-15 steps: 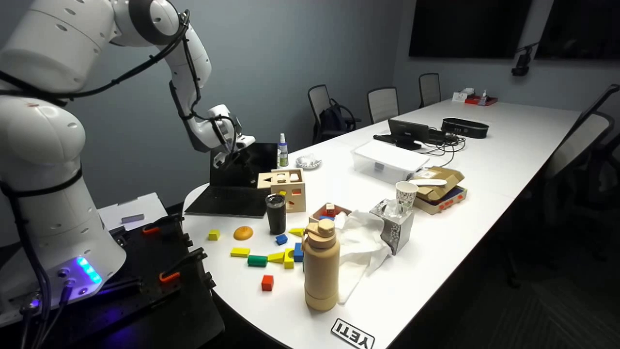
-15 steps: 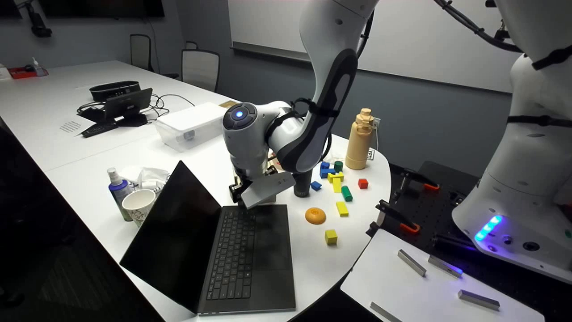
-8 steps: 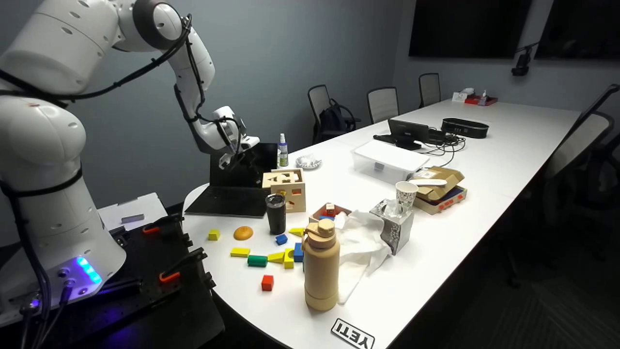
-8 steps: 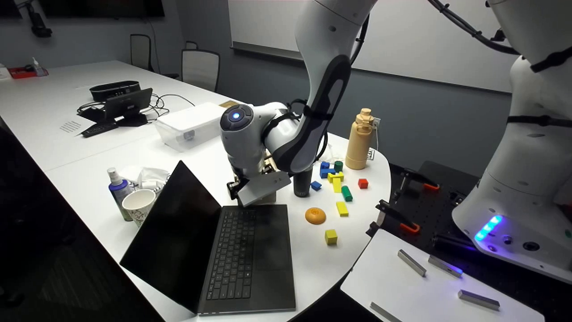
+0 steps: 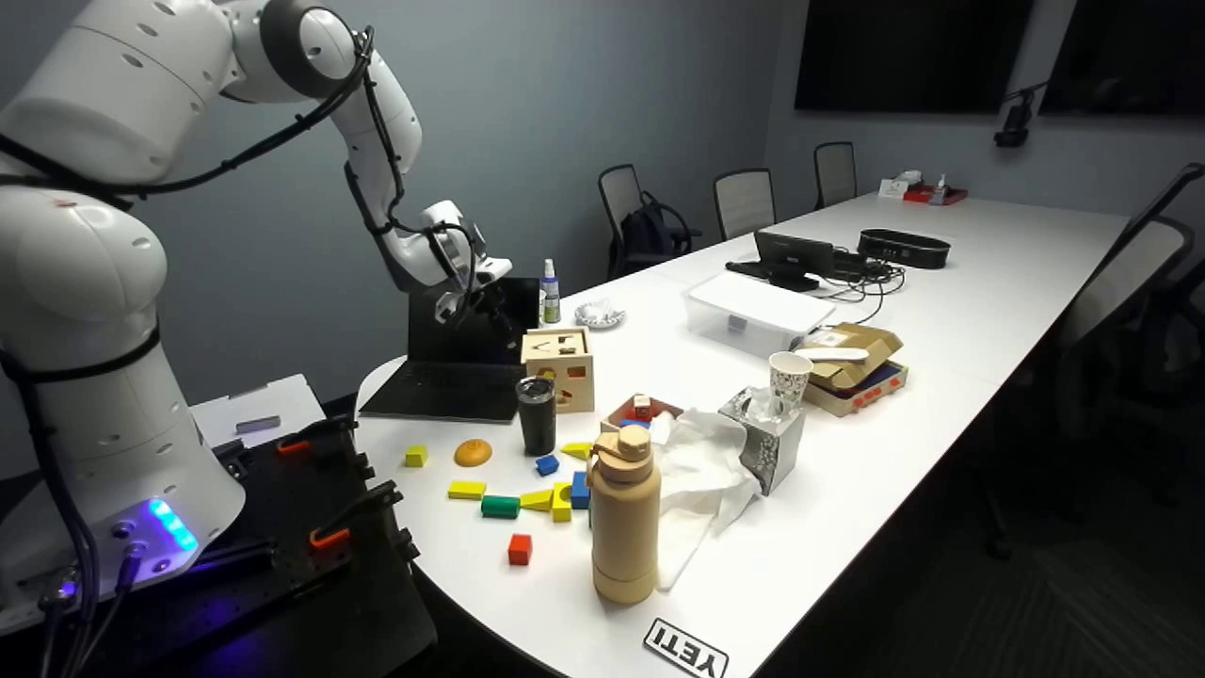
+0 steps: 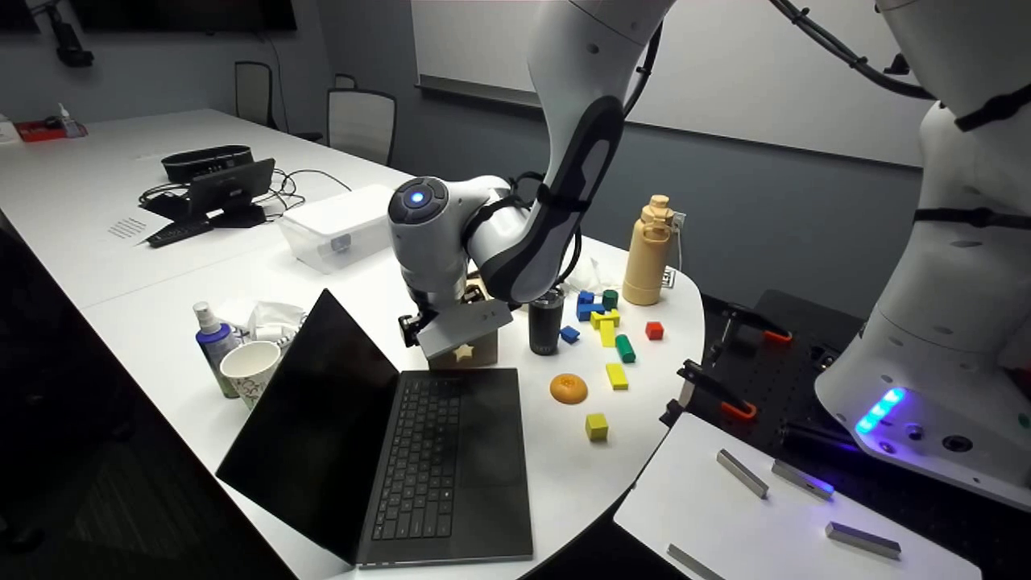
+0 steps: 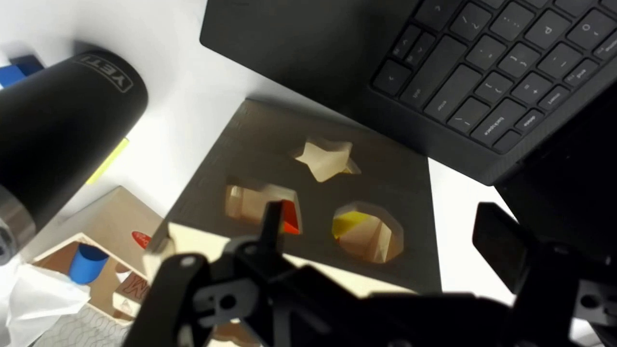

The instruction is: Close the lid on the box

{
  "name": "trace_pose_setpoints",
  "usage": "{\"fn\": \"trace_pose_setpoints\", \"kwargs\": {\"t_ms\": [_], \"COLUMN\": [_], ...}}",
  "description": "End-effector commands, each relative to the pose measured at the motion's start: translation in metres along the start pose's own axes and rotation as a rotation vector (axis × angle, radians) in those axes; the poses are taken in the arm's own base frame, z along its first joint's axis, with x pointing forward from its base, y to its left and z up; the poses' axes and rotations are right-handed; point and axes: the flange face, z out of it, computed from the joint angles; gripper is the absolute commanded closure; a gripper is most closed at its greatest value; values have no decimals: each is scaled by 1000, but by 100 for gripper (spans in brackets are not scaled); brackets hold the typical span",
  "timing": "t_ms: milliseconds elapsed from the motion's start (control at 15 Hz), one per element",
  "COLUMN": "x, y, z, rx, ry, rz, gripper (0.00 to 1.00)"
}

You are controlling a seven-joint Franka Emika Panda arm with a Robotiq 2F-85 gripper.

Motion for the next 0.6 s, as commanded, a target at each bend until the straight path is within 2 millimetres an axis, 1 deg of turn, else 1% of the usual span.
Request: {"fn": "trace_pose_setpoints", "kwargs": {"t_ms": [0, 133, 267, 467, 533], "x": [9, 10, 10, 9, 11], "y": [1, 3, 4, 0, 0], "z": [2, 3, 0, -31, -45], "rx": [1, -2, 23, 124, 152], "ry": [18, 18, -7, -57, -60], "rz": [31, 35, 44, 40, 28], "gripper": [0, 0, 0, 0, 0]}}
